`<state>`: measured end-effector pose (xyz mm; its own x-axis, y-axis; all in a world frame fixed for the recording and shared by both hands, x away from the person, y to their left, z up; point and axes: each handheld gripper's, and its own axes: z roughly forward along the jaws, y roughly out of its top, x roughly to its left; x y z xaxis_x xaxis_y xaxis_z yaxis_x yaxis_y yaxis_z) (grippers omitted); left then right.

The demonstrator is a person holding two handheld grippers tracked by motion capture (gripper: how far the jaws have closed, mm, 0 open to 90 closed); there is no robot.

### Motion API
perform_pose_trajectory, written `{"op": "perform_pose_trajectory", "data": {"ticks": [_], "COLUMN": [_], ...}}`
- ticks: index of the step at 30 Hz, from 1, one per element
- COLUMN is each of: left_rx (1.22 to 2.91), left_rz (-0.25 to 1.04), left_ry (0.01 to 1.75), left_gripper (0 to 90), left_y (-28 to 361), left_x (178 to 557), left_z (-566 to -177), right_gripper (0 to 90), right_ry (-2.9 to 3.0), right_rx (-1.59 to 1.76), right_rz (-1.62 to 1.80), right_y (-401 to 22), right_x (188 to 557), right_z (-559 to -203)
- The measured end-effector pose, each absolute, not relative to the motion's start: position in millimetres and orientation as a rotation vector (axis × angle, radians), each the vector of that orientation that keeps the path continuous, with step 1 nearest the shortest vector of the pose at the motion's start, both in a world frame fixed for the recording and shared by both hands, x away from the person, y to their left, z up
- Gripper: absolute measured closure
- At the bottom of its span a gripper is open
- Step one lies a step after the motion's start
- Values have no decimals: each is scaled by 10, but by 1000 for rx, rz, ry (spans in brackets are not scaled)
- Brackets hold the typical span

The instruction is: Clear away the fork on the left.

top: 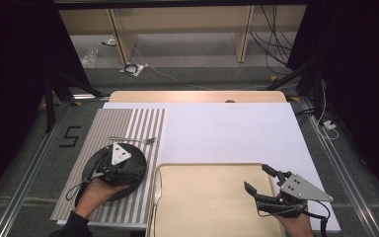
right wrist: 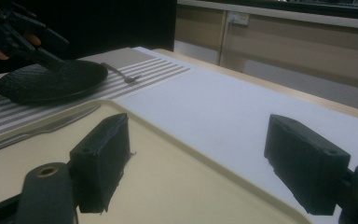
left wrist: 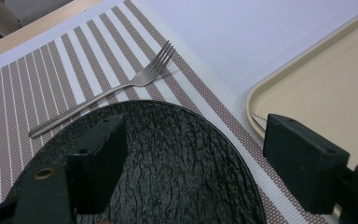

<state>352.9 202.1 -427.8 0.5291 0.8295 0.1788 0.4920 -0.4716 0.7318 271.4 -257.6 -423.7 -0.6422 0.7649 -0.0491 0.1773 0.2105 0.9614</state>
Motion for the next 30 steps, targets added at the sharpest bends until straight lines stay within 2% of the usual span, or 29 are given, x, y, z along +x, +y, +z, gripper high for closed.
{"op": "perform_pose_trajectory", "data": {"ticks": [19,30], "left_rx": [2216,2306], "left_rz": [767,752], "left_ry": [1077,1093], "left_gripper": [232,232], "left_y": [2217,2292], "left_x": [4025,4355], "left_z": [-4175,-4195], "right_gripper": [231,231], "right_ry": [1958,1959], "right_rx": [881,882], "right_rz": [1449,1448], "right_y": [-2583,-2580], "right_x": [2715,2719], "right_z": [-4237,-4240]}}
